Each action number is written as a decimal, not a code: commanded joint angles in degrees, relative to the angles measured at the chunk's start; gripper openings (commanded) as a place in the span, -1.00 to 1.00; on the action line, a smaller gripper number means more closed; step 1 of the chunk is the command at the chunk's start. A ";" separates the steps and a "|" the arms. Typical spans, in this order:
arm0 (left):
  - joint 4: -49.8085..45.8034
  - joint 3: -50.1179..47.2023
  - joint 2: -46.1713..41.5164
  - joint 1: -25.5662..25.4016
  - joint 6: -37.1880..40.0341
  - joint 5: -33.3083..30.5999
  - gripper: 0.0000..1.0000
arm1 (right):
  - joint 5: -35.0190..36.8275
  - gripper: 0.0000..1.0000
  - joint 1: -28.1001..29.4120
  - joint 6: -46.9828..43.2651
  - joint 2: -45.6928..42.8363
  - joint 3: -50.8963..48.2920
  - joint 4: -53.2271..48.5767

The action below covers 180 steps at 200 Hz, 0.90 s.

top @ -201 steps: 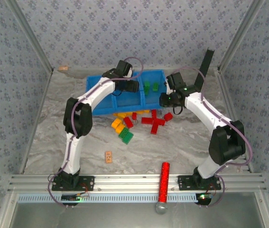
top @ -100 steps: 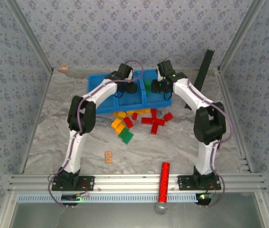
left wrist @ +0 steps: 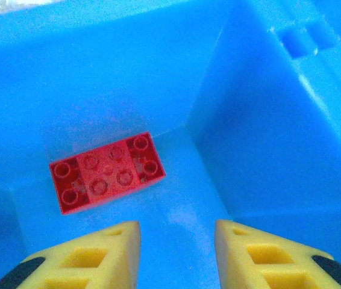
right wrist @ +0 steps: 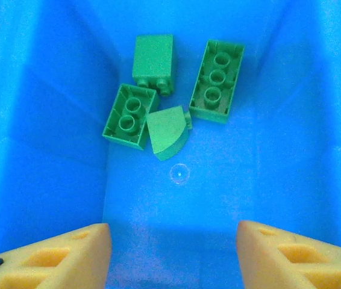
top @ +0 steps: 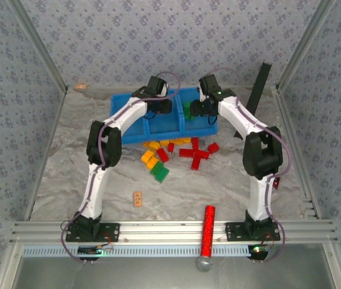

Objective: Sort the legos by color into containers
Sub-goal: Place the lego in the container, then rotate the container at the top-center of the table.

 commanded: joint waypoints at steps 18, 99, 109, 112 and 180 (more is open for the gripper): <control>-1.75 3.19 1.90 0.64 0.99 1.99 -0.30 | 6.70 0.30 -2.38 -4.95 -3.03 5.24 -5.27; -1.73 3.67 2.09 0.72 1.43 3.36 -0.47 | -0.23 0.35 -6.83 -3.33 6.02 6.86 -4.45; -1.88 4.02 1.97 0.72 1.53 3.58 -0.47 | -0.70 0.33 -7.07 -3.18 6.81 7.05 -4.36; -1.96 4.13 1.96 0.77 1.60 3.63 -0.47 | -0.86 0.32 -7.09 -3.22 7.07 7.10 -4.33; -2.86 7.94 -0.37 0.75 2.05 8.57 -0.42 | -4.47 -0.48 -9.02 -0.15 10.76 8.31 -3.09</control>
